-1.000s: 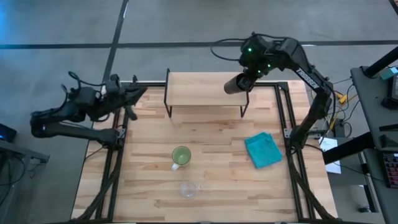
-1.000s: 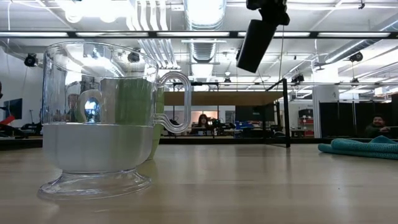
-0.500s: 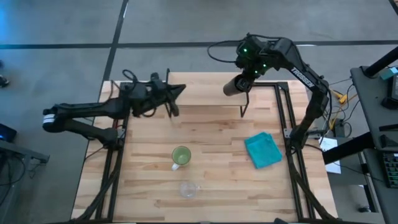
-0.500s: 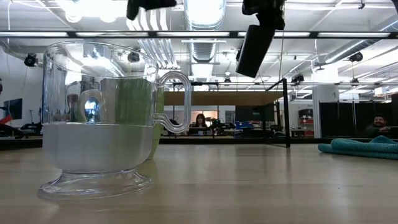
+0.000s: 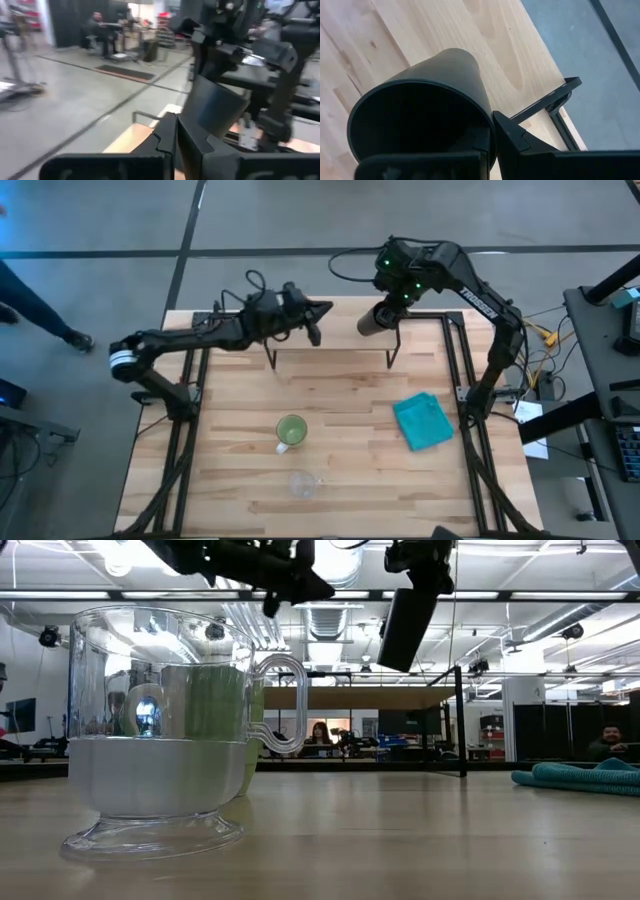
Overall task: Stack small to large cups/mugs on shelf
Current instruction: Put the black cup on the shelf
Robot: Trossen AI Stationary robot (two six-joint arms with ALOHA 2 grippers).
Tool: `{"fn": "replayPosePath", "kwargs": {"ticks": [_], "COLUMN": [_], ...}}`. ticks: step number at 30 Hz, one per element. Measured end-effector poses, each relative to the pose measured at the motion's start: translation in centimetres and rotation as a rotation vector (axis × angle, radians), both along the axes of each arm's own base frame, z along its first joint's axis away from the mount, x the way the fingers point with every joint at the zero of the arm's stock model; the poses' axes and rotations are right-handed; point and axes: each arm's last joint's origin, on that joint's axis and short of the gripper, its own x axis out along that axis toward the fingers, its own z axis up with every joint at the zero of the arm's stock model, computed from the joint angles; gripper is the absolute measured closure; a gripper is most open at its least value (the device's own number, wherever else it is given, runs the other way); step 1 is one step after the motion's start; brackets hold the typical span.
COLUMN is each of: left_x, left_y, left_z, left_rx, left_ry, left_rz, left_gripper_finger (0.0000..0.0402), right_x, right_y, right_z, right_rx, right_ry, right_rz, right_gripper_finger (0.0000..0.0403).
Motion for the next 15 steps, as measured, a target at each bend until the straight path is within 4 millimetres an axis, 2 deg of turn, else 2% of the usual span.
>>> {"fn": "replayPosePath", "kwargs": {"ticks": [5,7,15], "left_x": [2.8,3.6,5.2], "left_y": [1.0,1.3,2.2], "left_z": [-1.5,-1.5,-3.0], "left_rx": [-0.04,-0.038,-0.056], "left_ry": [0.043,0.036,0.071], "left_rz": [-0.086,-0.113,-0.136], "left_gripper_finger": [0.0402,0.0402,0.0402], "right_x": [0.5,0.7,1.1], "right_y": [-0.7,-1.0,-1.4], "right_z": [-0.6,-0.9,-1.4], "right_rx": [0.008,0.012,0.015], "right_ry": [0.002,0.011,0.025], "right_rz": [-0.035,-0.04,-0.045], "right_gripper_finger": [0.0394,0.0394,0.0394]}}
